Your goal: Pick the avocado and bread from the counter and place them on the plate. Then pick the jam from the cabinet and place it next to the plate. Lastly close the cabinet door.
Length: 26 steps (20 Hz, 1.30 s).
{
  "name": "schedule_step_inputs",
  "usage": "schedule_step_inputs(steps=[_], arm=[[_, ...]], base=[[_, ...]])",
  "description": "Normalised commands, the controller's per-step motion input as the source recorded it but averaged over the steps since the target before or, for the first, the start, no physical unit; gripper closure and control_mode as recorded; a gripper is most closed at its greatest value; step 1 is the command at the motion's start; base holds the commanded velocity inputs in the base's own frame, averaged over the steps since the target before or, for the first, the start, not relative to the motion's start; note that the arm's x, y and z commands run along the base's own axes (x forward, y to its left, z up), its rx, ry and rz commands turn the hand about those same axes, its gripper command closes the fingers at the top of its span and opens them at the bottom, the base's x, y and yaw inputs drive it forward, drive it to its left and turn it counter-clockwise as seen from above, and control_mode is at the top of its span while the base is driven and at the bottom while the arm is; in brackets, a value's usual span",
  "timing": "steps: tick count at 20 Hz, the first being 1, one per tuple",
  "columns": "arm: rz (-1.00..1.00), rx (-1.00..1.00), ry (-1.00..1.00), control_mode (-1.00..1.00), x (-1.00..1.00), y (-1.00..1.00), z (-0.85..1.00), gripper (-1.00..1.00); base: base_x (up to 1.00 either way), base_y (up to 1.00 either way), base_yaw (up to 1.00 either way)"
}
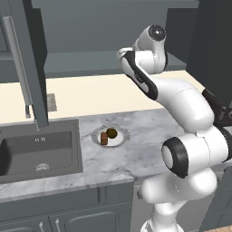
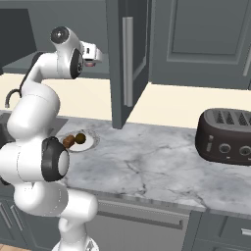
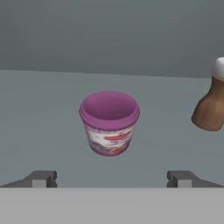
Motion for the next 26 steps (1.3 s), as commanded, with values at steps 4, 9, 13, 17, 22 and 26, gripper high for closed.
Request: schedule_step_inputs(steps=[4,9,13,17,22,26], arm=[[0.0,0.0,0.0,-1.0,0.35,0.03,0.0,-1.0],[0.0,0.0,0.0,-1.0,0.36,0.0,0.0,-1.0],[-0.01,0.0,0.0,-1.0,0.28,0.01,-0.02,-1.0],[-0.01,0.0,0.0,-1.0,0.23,0.02,-0.04,-1.0],[0.0,0.0,0.0,-1.0,0.1,0.07,-0.09,-1.0],[0.0,0.0,0.0,-1.0,0.0,0.16,-0.2,1.0]], base=[[0.0,0.0,0.0],[0.0,0.0,0.0],[0.0,0.0,0.0],[0.0,0.0,0.0],[0.0,0.0,0.0],[0.0,0.0,0.0]])
